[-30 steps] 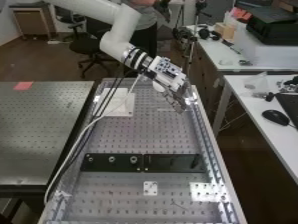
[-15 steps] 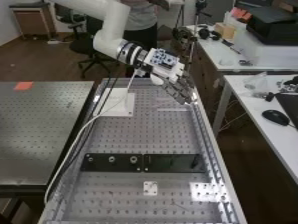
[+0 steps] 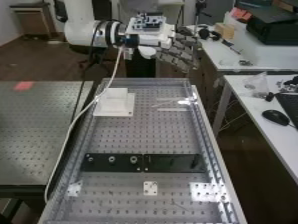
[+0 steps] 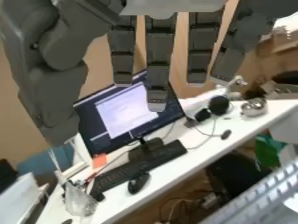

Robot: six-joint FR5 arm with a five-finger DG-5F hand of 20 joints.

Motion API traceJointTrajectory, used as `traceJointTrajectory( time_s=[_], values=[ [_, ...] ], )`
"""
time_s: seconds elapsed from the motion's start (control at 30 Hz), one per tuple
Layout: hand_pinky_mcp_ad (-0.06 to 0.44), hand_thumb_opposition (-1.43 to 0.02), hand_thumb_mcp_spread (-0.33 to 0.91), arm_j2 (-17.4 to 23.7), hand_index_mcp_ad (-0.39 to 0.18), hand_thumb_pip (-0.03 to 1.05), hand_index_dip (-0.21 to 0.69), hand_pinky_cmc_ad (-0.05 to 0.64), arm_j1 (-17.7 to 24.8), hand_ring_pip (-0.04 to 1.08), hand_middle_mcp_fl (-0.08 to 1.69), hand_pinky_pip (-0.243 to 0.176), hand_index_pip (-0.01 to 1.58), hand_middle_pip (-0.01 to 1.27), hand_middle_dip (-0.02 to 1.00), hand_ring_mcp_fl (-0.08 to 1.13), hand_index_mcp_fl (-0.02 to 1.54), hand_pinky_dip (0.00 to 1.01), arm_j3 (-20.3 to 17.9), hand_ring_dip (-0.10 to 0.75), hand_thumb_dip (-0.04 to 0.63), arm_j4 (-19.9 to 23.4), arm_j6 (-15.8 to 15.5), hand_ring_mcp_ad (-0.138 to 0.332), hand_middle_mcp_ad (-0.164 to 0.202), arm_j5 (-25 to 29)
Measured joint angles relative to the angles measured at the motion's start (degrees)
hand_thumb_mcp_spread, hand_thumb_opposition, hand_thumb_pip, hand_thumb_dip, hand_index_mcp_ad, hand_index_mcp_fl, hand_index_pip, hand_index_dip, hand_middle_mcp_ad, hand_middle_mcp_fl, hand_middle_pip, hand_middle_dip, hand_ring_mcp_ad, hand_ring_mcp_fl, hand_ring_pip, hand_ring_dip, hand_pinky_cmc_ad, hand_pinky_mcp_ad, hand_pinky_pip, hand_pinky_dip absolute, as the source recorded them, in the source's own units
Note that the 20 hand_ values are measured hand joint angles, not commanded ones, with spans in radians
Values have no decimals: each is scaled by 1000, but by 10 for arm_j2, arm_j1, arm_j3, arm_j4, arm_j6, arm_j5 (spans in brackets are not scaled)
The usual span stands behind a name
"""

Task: Grab the chopstick and place it in the clear container

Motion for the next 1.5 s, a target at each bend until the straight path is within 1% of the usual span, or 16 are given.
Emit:
traceJointTrajectory(
  time_s=[0.1, 0.2, 0.27, 0.33, 0.37, 0.4, 0.47, 0.53, 0.57, 0.63, 0.7, 0.8, 0.93, 1.0, 1.23, 1.5],
  values=[
    [223, -717, 342, 27, -124, 494, 234, 333, -30, 72, 428, -45, 84, 113, 550, 164, 311, 600, -14, 396, 176, 14, -40, 178, 37, -93],
    [223, -716, 316, 43, -126, 483, 248, 330, -59, 75, 380, -45, 68, 105, 508, 126, 236, 600, -17, 367, 164, 13, -79, 176, 38, -172],
    [227, -709, 290, 50, -122, 435, 265, 330, -73, 80, 370, -45, 66, 105, 487, 99, 222, 599, -16, 360, 148, 6, -105, 176, 37, -201],
    [232, -686, 265, 55, -122, 407, 264, 330, -85, 80, 230, -42, 51, 108, 469, 58, 157, 604, -14, 340, 122, -5, -127, 175, 44, -220],
    [234, -667, 239, 58, -120, 414, 278, 333, -94, 80, 216, -40, 56, 105, 443, 51, 140, 583, -11, 323, 101, -12, -141, 178, 42, -234],
    [230, -648, 208, 62, -119, 405, 288, 333, -105, 82, 180, -61, 54, 108, 421, 47, 138, 546, -8, 293, 80, -25, -157, 175, 49, -254],
    [232, -634, 162, 67, -126, 396, 297, 333, -119, 79, 150, -61, 56, 101, 379, 35, 93, 513, -3, 264, 51, -43, -177, 176, 51, -280],
    [232, -625, 147, 72, -101, 368, 297, 318, -133, 80, 113, -58, 37, 101, 360, 16, 33, 482, 3, 246, 37, -64, -193, 175, 56, -302],
    [232, -620, 148, 72, -93, 363, 297, 316, -138, 77, 65, -70, 37, 99, 344, 14, 12, 468, 7, 229, 38, -74, -197, 176, 59, -307],
    [232, -618, 136, 73, -63, 361, 278, 305, -147, 80, 33, -84, 38, 101, 297, 17, 3, 407, 14, 178, 16, -94, -203, 176, 61, -317],
    [232, -623, 138, 73, -58, 361, 232, 304, -157, 79, 33, -108, 38, 99, 234, 17, 2, 346, 20, 129, 0, -110, -205, 176, 61, -330],
    [230, -623, 138, 71, -63, 361, 173, 302, -178, 68, 33, -110, 38, 99, 185, 17, 5, 304, 35, 79, 0, -142, -201, 173, 59, -361],
    [230, -632, 131, 68, -54, 358, 89, 307, -191, 68, 33, -113, 38, 99, 105, 19, 5, 295, 53, 12, -2, -170, -195, 175, 59, -375],
    [230, -660, 141, 68, -54, 360, 63, 307, -196, 56, 33, -120, 35, 103, 103, 14, 5, 295, 64, 0, 0, -182, -196, 173, 66, -376],
    [232, -663, 138, 74, -54, 344, 35, 307, -199, 52, 35, -126, 35, 101, 68, 19, 5, 297, 75, -37, 0, -168, -196, 176, 73, -356],
    [232, -677, 154, 82, -63, 344, 24, 307, -193, 51, 35, -140, 38, 103, 65, 19, 5, 295, 64, -37, 0, -113, -184, 176, 70, -324]
  ],
)
